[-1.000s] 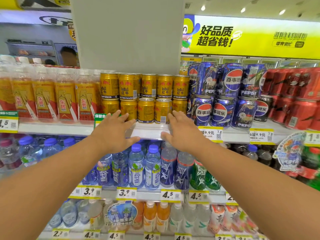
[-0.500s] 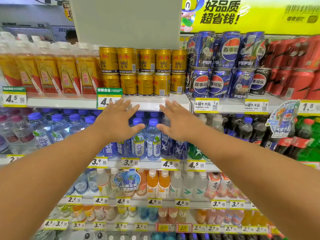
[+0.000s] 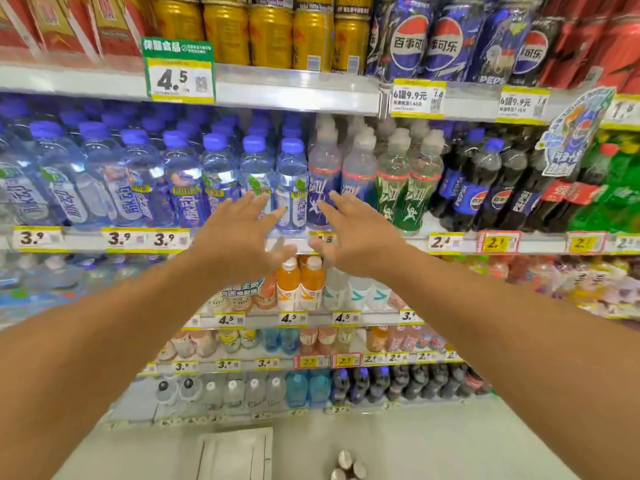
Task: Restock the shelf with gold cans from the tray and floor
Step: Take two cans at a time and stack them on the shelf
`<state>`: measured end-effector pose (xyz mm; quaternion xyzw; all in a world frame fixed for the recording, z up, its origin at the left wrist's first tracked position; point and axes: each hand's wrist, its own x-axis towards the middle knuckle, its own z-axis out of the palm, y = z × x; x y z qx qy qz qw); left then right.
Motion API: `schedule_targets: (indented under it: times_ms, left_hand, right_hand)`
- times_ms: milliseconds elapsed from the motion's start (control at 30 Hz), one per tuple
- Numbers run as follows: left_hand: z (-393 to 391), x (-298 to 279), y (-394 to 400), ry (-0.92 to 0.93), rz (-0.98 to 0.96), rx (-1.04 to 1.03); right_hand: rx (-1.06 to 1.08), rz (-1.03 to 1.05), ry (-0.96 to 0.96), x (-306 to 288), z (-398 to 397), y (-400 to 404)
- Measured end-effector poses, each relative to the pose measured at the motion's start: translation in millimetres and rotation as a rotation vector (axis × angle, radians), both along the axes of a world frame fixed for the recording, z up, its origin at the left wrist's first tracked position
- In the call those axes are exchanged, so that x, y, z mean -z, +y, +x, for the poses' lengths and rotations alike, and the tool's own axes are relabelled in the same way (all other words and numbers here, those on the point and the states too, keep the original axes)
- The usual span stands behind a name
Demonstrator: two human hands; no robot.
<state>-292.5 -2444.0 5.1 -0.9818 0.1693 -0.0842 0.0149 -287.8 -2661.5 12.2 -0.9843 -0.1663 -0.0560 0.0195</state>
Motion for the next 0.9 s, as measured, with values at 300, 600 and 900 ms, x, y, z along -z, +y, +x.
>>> schedule_targets:
  times_ms: [300,600,900]
  left_hand:
    - [0,140,-58,-0.053,0.044,0.082]
    - [-27,367,-95,0.125,0.028,0.031]
    - [-31,598,-116,0.228,0.013,-0.014]
  right_hand:
    - [-0.031,-0.027,-0.009,140,-21,-56]
    - [-0.014,-0.039,0.08,354,-35,-113]
    - [-0.008,-0.035,0.178,587,-42,-132]
